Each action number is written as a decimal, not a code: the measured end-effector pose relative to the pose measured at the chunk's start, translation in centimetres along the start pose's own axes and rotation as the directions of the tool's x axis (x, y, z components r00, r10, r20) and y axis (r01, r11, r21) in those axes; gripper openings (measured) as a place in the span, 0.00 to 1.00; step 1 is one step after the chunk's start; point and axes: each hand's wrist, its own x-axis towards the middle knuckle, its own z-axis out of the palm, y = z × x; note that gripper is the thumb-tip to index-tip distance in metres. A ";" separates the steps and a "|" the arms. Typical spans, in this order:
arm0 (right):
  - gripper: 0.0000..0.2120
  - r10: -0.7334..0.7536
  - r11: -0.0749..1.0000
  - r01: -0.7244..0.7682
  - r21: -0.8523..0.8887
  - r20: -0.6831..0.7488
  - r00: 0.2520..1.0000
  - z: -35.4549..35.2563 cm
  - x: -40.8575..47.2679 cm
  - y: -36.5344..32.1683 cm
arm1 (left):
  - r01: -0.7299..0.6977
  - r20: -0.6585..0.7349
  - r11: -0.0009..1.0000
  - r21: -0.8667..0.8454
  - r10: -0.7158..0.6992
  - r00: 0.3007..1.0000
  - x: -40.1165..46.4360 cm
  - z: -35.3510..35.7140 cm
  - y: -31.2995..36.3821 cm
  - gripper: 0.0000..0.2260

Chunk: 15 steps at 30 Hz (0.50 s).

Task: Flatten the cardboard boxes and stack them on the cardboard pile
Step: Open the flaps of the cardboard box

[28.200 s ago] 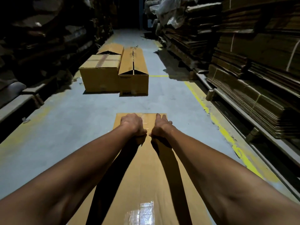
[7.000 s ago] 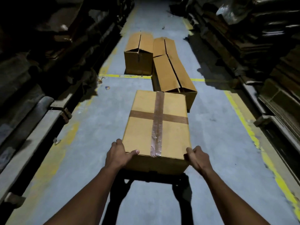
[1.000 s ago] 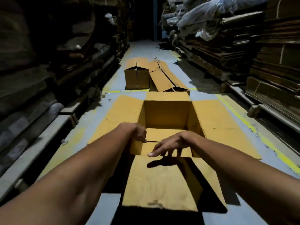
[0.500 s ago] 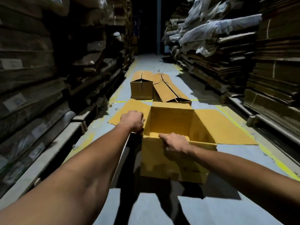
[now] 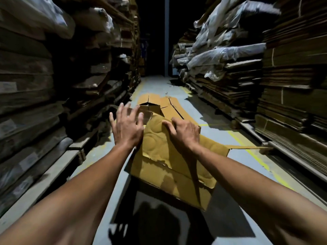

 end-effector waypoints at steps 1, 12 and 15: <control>0.26 0.046 0.999 -0.046 0.025 -0.019 0.999 -0.6 0.8 -0.2 | -0.001 -0.003 1.000 -0.012 0.001 1.000 0.6 -0.5 0.4 0.24; 0.29 0.628 0.638 -0.474 0.607 -0.053 0.777 -1.5 5.3 0.3 | -0.377 0.175 0.879 0.293 0.339 0.924 9.8 -5.5 14.4 0.27; 0.32 0.786 0.420 -0.647 0.636 0.100 0.610 0.0 3.3 2.1 | -0.499 0.237 0.818 0.287 0.444 0.864 7.4 -3.5 16.6 0.25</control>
